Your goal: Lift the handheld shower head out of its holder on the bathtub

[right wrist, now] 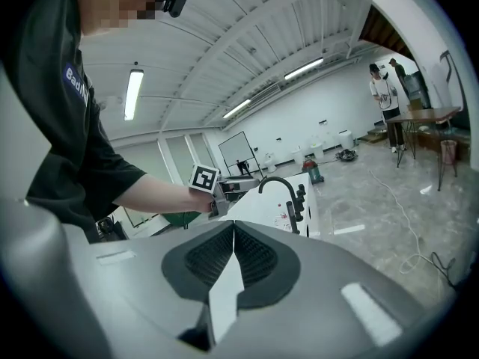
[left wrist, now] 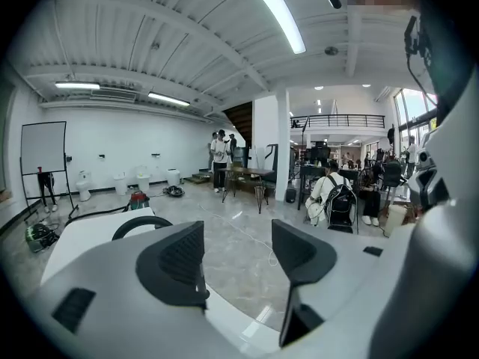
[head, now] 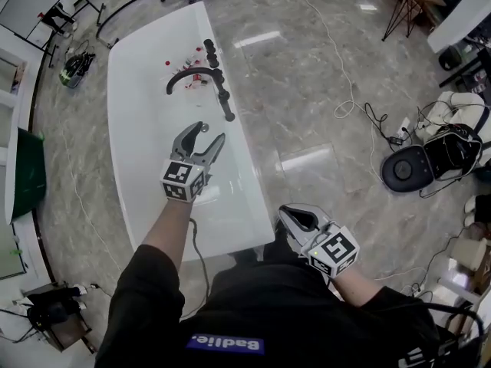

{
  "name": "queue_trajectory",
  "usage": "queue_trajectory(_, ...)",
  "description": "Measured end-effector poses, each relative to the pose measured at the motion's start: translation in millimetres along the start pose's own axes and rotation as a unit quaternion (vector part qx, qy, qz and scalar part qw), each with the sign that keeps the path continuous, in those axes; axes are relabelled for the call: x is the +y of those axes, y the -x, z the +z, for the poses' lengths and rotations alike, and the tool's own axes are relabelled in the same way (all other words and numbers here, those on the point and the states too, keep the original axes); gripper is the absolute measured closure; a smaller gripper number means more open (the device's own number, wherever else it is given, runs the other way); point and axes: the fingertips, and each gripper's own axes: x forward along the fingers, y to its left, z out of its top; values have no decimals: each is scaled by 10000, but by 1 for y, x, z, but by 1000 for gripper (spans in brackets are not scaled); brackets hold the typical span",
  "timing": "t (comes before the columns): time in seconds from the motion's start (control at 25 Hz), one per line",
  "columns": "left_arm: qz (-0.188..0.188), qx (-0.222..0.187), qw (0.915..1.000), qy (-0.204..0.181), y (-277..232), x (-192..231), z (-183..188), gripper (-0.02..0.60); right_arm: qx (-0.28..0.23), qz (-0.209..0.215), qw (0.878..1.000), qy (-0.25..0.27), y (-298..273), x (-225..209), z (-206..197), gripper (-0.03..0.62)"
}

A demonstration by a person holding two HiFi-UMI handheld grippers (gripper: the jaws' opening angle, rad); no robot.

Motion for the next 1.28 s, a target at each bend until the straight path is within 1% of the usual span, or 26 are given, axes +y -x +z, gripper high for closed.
queue_trajectory(0.36,137,343,9993,-108,-68,30,-36,272,272,-266,9991,-211,13,-29,-23,589)
queue_trajectory(0.64,261,463,9986,9,-105,54,-68,270,329,-414,9984,-217,14,-45,-22,589)
queue_trajectory(0.8,373,433,9984,24,-131,68,-81,270,442,-468,9977,-204,11,-55,-27,589)
queue_trajectory(1.04,576,545,9968,62,-160,95,-109,270,737,-628,9944,-425,10,-64,-51,589)
queue_trajectory(1.12,614,626,9961,64,-168,102,-119,270,814,-661,9933,-483,10,-67,-59,589)
queue_trajectory(1.28,571,911,9942,-36,-189,107,-146,268,826,-694,9925,-584,5,-74,-66,589)
